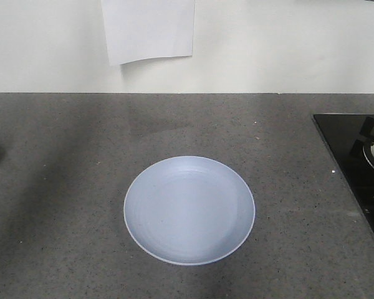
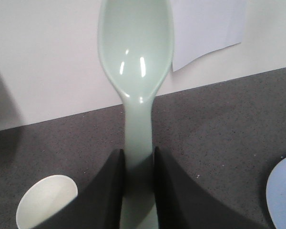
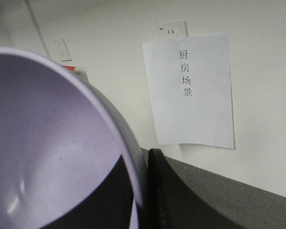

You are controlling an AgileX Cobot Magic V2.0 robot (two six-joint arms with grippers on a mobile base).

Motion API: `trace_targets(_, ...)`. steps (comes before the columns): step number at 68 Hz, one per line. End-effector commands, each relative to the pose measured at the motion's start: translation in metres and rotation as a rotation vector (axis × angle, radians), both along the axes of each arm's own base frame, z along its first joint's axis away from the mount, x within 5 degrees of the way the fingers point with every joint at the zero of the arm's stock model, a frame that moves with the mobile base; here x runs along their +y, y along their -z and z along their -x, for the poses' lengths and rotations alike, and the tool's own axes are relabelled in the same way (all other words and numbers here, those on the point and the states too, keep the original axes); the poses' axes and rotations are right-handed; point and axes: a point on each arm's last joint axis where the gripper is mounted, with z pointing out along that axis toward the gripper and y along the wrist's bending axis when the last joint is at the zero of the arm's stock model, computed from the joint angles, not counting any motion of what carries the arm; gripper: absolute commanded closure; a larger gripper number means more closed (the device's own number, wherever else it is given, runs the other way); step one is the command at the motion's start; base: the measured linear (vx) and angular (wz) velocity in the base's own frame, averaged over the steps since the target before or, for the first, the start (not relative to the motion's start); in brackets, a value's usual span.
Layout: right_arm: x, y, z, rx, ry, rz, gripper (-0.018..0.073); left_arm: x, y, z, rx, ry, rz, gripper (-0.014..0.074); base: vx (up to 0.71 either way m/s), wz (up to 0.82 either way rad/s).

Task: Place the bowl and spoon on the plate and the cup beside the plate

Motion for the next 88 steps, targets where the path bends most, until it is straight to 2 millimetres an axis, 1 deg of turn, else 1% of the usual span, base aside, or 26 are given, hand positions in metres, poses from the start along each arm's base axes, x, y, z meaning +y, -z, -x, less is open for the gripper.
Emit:
trace_targets(1, 0.0032, -0.0166, 0.0099, -0.084, 0.006, -0.044, 0.0564, 0.0009, -0.0134, 0.002, -0.088, 0.017, 0.007, 0.0602, 0.0, 0.0)
trace_targets(88, 0.0032, -0.0166, 0.0099, -0.084, 0.006, -0.044, 0.0564, 0.0009, -0.0134, 0.002, -0.088, 0.017, 0.007, 0.0602, 0.0, 0.0)
